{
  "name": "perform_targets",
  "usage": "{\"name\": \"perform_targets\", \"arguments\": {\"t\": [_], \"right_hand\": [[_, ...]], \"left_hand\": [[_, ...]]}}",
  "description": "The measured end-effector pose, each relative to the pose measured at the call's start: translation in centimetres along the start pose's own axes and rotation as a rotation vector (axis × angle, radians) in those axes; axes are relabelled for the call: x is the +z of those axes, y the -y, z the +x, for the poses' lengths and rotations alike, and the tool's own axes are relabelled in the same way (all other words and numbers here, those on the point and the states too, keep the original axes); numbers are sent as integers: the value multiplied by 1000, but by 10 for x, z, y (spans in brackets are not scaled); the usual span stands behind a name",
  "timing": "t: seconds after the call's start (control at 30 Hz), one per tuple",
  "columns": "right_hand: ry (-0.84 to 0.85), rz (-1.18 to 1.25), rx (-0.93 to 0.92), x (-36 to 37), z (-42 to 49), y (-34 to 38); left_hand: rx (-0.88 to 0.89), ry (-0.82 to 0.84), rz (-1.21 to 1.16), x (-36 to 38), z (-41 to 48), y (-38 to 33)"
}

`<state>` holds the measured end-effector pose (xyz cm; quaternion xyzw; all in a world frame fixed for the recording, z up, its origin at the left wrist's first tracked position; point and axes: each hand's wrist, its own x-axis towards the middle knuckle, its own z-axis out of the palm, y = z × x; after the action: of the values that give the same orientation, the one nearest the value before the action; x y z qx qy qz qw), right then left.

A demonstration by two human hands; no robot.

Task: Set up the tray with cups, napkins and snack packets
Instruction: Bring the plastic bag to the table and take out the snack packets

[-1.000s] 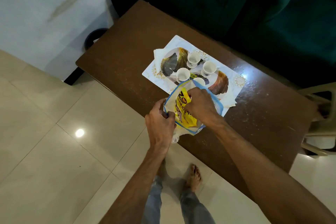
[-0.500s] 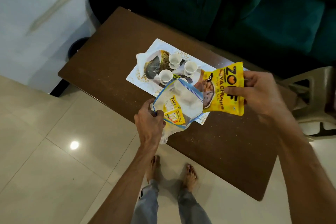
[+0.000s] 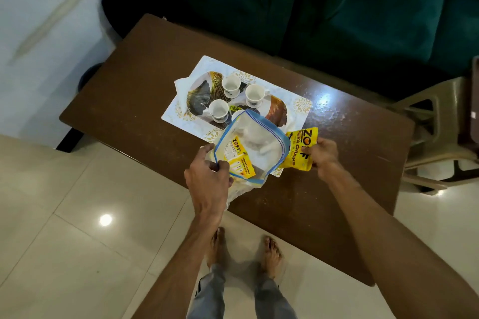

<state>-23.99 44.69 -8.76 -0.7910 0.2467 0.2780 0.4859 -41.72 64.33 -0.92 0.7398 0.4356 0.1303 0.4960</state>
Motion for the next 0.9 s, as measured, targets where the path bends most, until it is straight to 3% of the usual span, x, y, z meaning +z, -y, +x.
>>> {"name": "perform_targets", "arguments": {"t": [0.17, 0.27, 0.37, 0.5, 0.57, 0.63, 0.8, 0.9], "right_hand": [[-31, -98, 95, -2, 11, -30], [-119, -227, 32, -15, 0, -27], [-195, -397, -149, -25, -25, -6], [-195, -284, -624, -20, -83, 39], [-77, -246, -806, -6, -114, 59], [107, -302, -866, 15, -133, 71], [454, -784, -682, 79, -129, 66], [538, -1084, -743, 106, -109, 61]], "left_hand": [[9, 2, -31, 3, -2, -3], [8, 8, -37, 1, -2, -6], [-6, 8, -23, -3, -3, -9], [-16, 6, -6, -9, -3, -10], [-13, 8, -5, -13, -3, -9], [-10, 8, -11, -15, -3, -9], [-17, -6, -51, -25, 1, -5], [-31, -28, -89, -35, 7, 3]]}}
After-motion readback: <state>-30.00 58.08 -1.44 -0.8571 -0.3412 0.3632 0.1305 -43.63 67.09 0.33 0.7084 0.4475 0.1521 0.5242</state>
